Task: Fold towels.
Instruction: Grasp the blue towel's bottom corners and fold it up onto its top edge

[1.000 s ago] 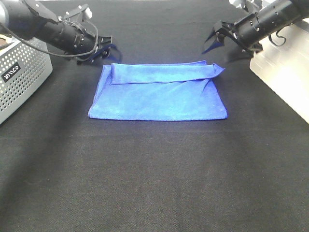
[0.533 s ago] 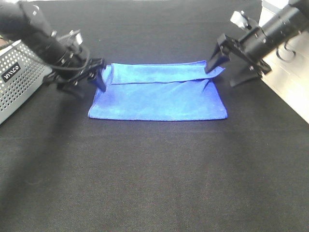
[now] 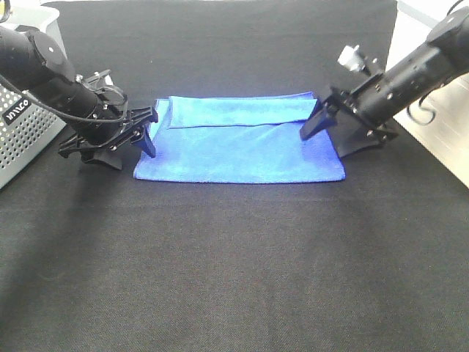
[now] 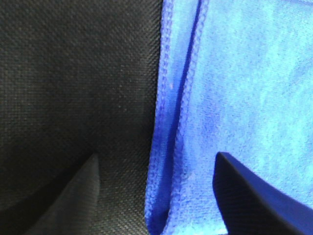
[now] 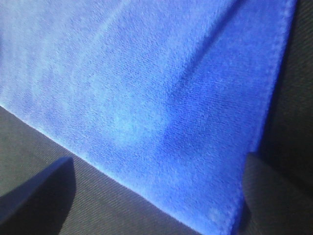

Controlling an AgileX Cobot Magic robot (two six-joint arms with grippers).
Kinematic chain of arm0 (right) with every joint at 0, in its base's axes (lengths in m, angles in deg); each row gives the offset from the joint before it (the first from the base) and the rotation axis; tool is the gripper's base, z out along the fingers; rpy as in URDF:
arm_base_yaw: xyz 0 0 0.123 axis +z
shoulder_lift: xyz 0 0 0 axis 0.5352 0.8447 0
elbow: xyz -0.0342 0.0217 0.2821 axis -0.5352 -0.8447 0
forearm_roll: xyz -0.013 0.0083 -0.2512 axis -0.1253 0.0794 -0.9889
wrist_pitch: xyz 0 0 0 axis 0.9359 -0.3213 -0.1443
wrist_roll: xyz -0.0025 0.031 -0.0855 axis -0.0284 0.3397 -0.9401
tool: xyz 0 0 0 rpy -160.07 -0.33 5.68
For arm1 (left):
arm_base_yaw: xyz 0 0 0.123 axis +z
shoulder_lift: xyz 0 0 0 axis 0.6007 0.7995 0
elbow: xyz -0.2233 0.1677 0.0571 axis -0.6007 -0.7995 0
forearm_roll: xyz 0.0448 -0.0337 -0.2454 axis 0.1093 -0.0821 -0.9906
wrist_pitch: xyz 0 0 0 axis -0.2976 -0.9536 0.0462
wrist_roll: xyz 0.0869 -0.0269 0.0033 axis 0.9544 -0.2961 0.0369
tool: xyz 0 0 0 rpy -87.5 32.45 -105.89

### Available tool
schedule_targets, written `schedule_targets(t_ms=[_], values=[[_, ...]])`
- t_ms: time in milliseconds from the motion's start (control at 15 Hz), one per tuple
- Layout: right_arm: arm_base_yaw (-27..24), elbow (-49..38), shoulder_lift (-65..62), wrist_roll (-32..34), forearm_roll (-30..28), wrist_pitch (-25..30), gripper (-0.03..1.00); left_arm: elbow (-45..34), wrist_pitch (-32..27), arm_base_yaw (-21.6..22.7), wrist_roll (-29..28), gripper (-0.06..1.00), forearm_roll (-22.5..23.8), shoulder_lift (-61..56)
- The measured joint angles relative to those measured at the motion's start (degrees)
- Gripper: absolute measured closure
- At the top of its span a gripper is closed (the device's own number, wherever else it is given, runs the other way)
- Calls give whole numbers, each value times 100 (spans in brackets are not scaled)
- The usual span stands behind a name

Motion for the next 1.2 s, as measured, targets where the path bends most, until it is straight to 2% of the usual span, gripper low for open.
schedule_targets(t_ms=[333,400,467,533,667,733,800,867,1000,1200], values=[[63,0,206,46,-40,-178,11,52,126,-138,309,28,-92,69],[92,0,235,46,-6,-223,12,74,138,-160,327,31,-132,92],[132,6,264,63,52,-281,17,74,155,-160,338,39,-172,109],[172,6,286,109,52,-361,26,74,155,-160,338,53,-206,126],[178,6,361,246,46,-493,57,74,63,-160,338,86,-292,183],[178,6,361,246,46,-493,57,74,63,-160,338,86,-292,183],[178,0,413,407,29,-544,79,74,34,-160,338,93,-298,183],[178,0,418,561,29,-550,96,74,-132,-143,338,94,-327,183],[178,0,401,699,29,-435,97,74,-533,-17,338,94,-344,155],[178,0,252,831,-80,40,97,29,-1180,223,338,94,23,-109]])
